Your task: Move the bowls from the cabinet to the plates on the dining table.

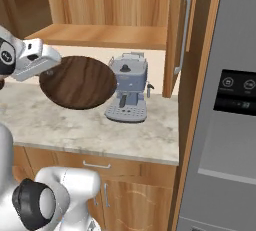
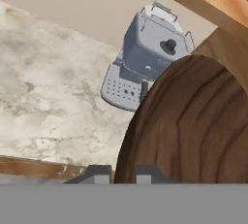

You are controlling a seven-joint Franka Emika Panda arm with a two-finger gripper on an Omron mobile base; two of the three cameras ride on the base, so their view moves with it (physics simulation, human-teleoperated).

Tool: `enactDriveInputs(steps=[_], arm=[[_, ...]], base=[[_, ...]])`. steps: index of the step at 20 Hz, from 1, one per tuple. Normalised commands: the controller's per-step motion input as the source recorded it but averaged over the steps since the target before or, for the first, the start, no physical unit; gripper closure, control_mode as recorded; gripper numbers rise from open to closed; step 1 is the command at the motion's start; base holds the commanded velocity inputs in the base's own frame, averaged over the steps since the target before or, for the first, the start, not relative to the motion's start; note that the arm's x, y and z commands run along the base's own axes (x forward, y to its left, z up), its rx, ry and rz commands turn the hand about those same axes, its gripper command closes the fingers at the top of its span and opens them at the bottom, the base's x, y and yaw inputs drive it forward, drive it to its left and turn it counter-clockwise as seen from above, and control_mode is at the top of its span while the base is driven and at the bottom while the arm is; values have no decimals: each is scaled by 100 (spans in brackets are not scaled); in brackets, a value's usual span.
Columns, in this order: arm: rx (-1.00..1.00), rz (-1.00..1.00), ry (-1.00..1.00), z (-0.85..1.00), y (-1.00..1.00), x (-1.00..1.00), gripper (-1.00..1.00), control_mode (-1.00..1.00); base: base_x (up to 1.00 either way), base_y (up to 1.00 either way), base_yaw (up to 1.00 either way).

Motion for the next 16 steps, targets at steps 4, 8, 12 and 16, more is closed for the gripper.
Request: enactDriveInputs(steps=[4, 8, 12, 16], arm=[[0, 57, -5, -22, 0, -25, 100, -100], [-3, 49, 0, -2, 0, -30, 100, -100], [-6, 36, 0, -1, -10, -50, 100, -100], [-10, 26, 0, 0, -18, -68, 100, -100]], base=[[0, 0, 0], [0, 0, 0], [0, 0, 0], [0, 0, 0]])
